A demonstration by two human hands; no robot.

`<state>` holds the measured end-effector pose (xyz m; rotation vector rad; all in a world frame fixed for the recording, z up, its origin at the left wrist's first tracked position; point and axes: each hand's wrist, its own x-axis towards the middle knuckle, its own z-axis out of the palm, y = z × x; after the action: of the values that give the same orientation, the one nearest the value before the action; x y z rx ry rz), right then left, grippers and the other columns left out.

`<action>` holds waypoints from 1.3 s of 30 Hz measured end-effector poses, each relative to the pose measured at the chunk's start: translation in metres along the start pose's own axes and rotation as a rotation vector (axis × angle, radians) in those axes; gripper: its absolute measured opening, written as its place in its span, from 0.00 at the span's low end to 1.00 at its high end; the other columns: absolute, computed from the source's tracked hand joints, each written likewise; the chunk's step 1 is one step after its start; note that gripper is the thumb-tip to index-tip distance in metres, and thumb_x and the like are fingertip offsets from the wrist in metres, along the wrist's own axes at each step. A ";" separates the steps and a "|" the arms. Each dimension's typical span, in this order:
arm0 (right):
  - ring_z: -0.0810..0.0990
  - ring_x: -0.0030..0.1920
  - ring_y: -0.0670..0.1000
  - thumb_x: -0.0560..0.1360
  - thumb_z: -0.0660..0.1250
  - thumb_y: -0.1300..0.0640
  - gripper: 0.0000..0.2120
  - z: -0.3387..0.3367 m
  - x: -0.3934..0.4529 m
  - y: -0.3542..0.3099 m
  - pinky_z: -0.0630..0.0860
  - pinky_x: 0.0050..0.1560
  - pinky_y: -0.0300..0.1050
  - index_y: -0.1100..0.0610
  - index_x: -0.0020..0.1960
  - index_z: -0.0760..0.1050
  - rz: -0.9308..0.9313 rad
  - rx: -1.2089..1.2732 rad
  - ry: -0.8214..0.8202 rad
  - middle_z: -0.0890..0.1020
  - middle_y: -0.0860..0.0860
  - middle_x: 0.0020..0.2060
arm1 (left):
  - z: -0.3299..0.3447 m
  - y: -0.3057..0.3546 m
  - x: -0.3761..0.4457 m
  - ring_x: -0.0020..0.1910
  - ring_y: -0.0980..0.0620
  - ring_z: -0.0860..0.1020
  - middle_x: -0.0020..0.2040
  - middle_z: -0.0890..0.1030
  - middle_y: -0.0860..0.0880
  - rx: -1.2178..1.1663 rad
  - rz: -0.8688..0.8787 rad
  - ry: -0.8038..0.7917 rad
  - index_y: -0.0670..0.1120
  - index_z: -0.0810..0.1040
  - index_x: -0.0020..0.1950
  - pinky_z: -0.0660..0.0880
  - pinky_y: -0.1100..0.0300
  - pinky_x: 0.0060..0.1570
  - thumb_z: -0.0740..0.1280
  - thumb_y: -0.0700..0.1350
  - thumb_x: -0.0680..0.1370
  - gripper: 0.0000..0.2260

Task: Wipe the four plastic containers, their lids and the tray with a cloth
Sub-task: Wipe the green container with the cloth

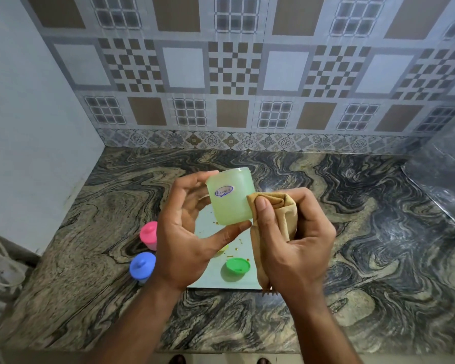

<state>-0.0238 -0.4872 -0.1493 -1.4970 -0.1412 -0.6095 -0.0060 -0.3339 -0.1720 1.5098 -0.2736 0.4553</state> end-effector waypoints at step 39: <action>0.82 0.35 0.53 0.78 0.75 0.54 0.06 -0.005 -0.001 0.007 0.78 0.36 0.49 0.55 0.46 0.80 0.001 -0.085 0.015 0.84 0.55 0.39 | -0.004 0.005 0.005 0.60 0.42 0.82 0.63 0.77 0.47 0.327 0.097 -0.087 0.53 0.76 0.69 0.81 0.43 0.60 0.84 0.44 0.66 0.34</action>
<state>-0.0225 -0.4919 -0.1562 -1.5741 -0.1044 -0.6325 -0.0042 -0.3295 -0.1651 1.8447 -0.3541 0.5311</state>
